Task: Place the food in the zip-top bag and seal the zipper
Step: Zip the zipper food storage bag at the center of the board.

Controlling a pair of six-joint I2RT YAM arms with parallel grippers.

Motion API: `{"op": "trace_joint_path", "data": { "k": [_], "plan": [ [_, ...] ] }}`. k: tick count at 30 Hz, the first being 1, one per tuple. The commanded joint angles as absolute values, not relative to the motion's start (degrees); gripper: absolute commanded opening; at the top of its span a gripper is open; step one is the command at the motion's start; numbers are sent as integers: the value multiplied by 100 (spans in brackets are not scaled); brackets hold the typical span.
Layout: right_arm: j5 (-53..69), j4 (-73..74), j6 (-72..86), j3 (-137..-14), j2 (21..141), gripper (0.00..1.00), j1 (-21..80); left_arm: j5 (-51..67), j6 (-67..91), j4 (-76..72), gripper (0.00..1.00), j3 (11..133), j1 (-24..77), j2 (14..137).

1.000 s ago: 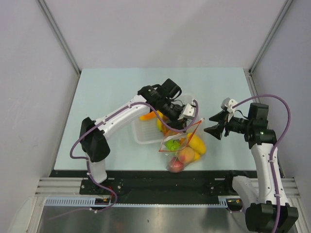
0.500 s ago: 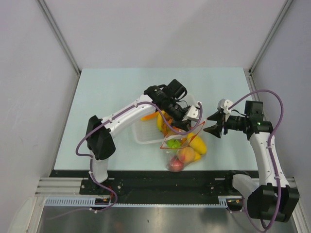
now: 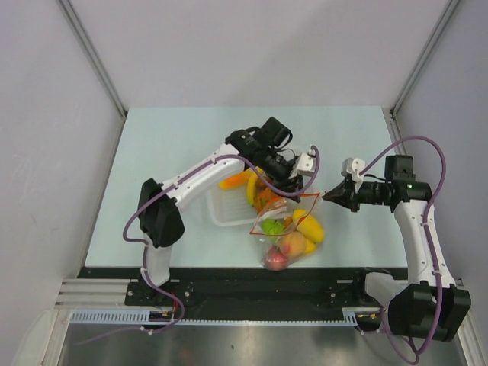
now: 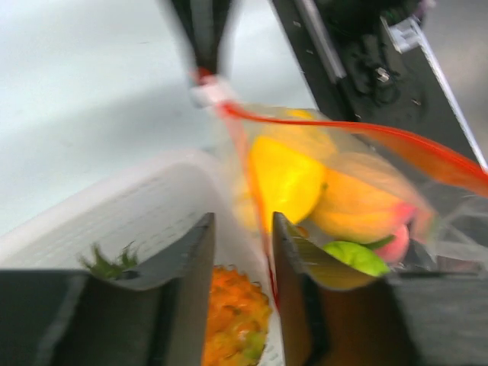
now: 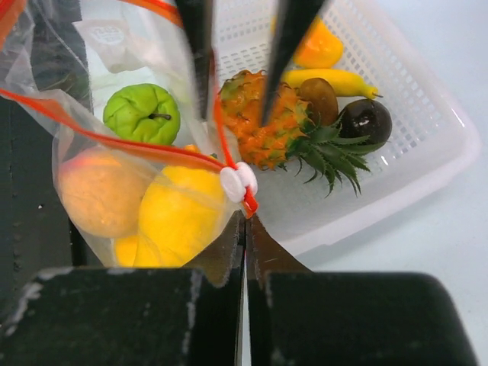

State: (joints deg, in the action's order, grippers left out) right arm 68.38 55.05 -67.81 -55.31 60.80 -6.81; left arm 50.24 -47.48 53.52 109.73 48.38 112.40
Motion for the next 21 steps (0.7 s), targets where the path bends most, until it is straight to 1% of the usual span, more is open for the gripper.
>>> {"op": "trace_joint_path", "data": {
  "k": [1,3,4,7,13,17,20,21],
  "plan": [
    [7040,5792,-7014,-5730,5775,0,-703,5063,-3438,4020,46,10804,4553,10751],
    [7093,5792,-6900,-5696,5695,0,-703,4853,-3157,3598,53,10609,4553,10557],
    [7101,5783,-6865,-5687,5678,0,-703,4738,-2981,3395,62,10513,4553,10477],
    [7058,5783,-6689,-5669,5634,0,-703,4361,-2401,2927,70,10379,4596,10240],
    [7022,5757,-6452,-5643,5564,0,-703,3894,-2101,3506,70,10950,5088,10432],
    [6996,5722,-6355,-5634,5493,0,-703,3596,-1775,3463,70,10986,5361,10529],
    [6987,5687,-6328,-5590,5423,0,-703,3516,-1810,3489,67,11065,5501,10643],
    [6996,5678,-6328,-5572,5405,0,-703,3524,-1837,3550,65,11100,5537,10687]
  ]
}}
